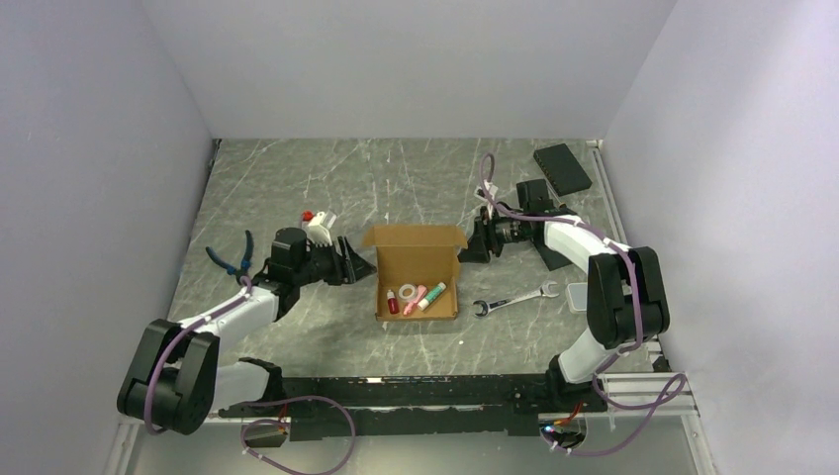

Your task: Fold the paper box

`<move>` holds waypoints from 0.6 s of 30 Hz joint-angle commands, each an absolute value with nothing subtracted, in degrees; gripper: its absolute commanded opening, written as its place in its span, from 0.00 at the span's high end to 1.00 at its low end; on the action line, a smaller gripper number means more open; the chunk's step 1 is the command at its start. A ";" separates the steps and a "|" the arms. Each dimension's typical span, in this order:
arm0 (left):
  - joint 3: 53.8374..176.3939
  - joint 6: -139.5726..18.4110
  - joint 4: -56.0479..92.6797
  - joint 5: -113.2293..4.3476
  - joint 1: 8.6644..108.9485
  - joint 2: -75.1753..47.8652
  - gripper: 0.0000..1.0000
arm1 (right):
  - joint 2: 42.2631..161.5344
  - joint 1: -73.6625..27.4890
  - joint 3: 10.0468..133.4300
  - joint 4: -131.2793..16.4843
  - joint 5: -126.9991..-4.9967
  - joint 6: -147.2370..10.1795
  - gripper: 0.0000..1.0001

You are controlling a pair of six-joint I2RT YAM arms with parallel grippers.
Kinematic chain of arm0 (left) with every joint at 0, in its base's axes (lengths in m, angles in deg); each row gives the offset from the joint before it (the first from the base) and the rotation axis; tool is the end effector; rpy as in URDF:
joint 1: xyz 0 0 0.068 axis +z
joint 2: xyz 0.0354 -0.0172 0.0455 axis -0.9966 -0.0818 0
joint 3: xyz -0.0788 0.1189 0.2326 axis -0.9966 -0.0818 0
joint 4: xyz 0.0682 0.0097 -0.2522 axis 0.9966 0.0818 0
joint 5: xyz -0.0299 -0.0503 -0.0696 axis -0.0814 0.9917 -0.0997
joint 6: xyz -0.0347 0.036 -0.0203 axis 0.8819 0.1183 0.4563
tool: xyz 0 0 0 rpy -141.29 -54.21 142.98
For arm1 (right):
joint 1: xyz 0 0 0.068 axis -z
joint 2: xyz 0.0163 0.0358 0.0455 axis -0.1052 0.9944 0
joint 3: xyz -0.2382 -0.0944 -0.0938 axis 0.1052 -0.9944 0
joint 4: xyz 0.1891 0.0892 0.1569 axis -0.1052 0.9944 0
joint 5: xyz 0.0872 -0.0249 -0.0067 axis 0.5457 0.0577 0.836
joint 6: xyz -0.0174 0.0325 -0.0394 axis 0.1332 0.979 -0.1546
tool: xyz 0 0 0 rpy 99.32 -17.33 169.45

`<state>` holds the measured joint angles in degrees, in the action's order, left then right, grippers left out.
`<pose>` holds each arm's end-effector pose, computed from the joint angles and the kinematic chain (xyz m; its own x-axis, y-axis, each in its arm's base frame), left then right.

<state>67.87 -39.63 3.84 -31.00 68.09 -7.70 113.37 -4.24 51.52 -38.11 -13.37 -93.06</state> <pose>0.2201 -0.0879 0.1828 -0.7513 -0.2462 -0.6123 0.3454 0.6439 -0.6827 0.3026 0.0862 0.2003 -0.6178 -0.2654 -0.7402 -0.7785 0.3389 0.5283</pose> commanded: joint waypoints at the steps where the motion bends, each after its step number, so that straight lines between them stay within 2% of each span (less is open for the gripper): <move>1: 67.02 -38.05 1.76 -30.34 68.26 -6.11 0.38 | 111.04 -5.10 53.58 -37.09 -13.55 -97.14 0.50; 18: 67.28 -34.48 3.46 -30.45 67.85 -5.11 0.39 | 109.71 -6.24 53.69 -33.85 -15.55 -102.20 0.49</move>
<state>66.63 -35.67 3.86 -31.04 68.07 -6.32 112.21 -5.73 51.54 -34.14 -15.60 -99.31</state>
